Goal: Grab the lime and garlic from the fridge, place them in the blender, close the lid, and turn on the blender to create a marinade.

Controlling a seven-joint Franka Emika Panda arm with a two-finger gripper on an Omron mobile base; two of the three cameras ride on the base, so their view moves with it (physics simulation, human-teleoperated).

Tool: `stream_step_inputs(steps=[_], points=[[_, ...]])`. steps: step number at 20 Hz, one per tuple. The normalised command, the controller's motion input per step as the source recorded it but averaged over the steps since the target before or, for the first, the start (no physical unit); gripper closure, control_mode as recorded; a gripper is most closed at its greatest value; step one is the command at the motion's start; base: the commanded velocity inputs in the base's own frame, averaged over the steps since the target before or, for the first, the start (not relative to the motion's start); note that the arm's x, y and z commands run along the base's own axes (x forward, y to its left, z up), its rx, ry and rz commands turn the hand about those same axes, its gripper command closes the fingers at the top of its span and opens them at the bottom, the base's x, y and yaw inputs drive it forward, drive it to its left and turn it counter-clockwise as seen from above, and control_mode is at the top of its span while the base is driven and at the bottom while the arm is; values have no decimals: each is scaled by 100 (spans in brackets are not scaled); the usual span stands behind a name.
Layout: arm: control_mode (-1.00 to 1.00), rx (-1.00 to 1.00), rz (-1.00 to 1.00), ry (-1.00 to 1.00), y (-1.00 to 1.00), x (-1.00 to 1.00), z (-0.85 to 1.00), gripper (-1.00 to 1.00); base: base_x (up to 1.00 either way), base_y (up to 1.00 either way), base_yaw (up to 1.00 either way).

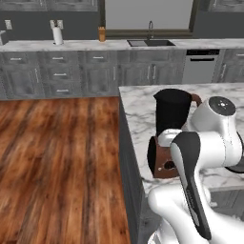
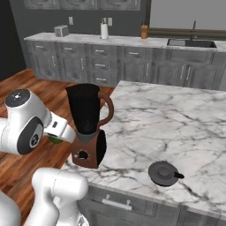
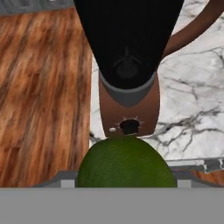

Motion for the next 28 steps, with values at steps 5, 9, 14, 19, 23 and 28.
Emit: stream_step_inputs(steps=[5,9,14,19,23,28], points=[[-100,-1,-2,-13,-21,18,100,100,0,0,0],[-100,-2,0,-14,-4,26,100,100,0,0,0],[-100,-2,-2,-7,-2,43,99,100,0,0,0],[-100,0,0,2,-21,85,30,100,0,0,0],[-100,0,0,8,-11,99,-26,100,0,0,0],[-100,0,0,11,-1,84,-68,100,0,0,0]])
